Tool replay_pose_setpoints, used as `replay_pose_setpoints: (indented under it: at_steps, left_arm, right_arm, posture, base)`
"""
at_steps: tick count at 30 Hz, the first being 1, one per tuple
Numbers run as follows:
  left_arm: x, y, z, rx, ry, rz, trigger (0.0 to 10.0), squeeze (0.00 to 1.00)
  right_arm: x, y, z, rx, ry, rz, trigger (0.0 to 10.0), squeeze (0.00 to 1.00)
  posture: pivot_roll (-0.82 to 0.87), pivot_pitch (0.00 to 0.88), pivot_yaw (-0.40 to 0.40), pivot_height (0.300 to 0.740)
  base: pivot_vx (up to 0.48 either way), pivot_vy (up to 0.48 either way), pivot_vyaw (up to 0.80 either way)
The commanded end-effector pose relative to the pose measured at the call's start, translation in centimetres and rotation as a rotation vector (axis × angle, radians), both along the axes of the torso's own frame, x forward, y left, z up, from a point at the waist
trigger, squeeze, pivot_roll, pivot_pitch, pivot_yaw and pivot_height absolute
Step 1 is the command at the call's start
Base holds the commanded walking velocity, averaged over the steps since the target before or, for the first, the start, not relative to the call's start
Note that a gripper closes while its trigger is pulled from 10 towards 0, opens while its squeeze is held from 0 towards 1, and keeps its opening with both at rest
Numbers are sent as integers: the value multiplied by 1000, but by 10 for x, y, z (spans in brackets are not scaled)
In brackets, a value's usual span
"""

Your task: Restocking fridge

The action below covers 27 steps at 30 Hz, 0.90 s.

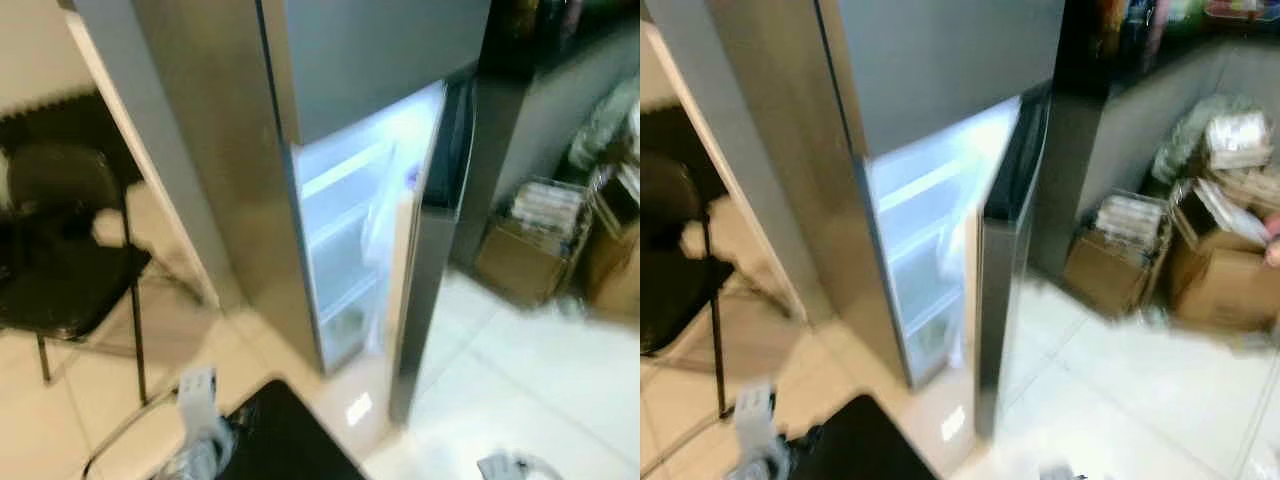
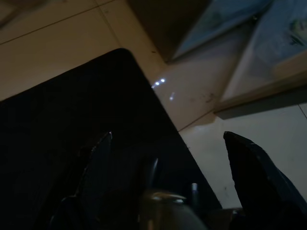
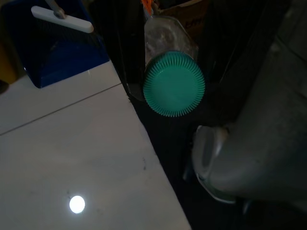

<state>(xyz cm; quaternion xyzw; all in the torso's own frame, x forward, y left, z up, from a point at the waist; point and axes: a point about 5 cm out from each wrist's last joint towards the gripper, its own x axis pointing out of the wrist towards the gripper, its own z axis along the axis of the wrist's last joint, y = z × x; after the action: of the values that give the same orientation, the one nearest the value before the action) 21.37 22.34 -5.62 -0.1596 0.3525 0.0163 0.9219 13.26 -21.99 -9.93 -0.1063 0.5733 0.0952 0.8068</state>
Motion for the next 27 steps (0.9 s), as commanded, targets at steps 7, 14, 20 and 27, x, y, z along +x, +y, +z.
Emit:
replay_pose_setpoints:
  at_steps: [7, 14, 20, 27]
  left_arm:
    - [4, 0, 3, 13, -22, -13, 10000, 0]
    - [14, -1, 10, -7, -75, -34, 10000, 0]
    - [27, 0, 21, 0, -134, -40, 10000, 0]
    - [58, 5, 51, 43, -309, -76, 10000, 0]
  right_arm:
    - [2, -1, 1, -9, -7, 13, 10000, 0]
    - [3, -2, 2, -11, -10, 16, 10000, 0]
    - [3, -3, 2, -10, -9, 21, 10000, 0]
    - [3, -2, 2, -9, -7, 22, 10000, 0]
  posture:
    - [-60, 0, 5, 740]
    - [-61, 0, 5, 740]
    - [-61, 0, 2, 740]
    - [-65, 0, 5, 740]
  base:
    - [0, 0, 0]
    - [0, 0, 0]
    - [0, -469, 0]
    - [0, 0, 0]
